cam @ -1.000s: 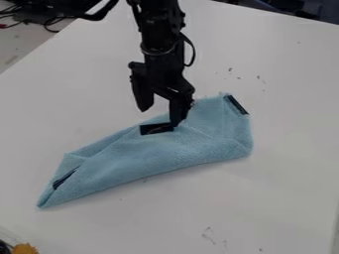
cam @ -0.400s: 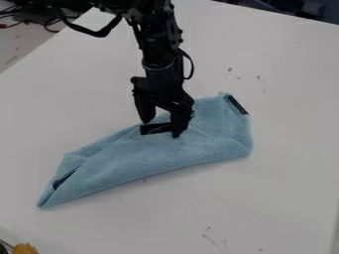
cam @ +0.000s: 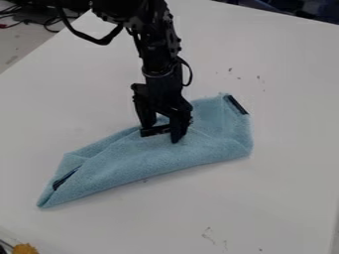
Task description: Folding cloth from right to left.
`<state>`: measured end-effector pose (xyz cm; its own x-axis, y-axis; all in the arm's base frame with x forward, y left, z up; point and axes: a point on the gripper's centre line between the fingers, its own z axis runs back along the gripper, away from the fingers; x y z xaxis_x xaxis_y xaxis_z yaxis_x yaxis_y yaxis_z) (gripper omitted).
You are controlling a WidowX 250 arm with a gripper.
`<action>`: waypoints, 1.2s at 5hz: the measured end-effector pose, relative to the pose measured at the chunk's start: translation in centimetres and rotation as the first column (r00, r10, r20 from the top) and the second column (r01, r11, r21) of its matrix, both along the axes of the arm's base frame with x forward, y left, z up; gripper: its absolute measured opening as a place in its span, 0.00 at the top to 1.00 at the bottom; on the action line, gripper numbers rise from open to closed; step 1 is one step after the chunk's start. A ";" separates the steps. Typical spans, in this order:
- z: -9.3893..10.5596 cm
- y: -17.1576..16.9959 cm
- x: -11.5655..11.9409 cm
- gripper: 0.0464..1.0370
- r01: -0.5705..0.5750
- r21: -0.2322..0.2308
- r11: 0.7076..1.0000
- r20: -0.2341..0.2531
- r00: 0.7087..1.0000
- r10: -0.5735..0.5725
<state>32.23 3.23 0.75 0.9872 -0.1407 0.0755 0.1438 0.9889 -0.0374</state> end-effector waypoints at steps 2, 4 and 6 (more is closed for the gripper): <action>-0.1 0.4 0.0 0.34 -0.018 0.003 1.000 0.004 1.000 0.018; 0.4 0.2 -0.7 0.77 -0.019 0.035 0.999 -0.017 1.000 0.020; 1.7 -0.4 -0.5 0.91 -0.026 0.063 0.998 0.014 1.000 0.026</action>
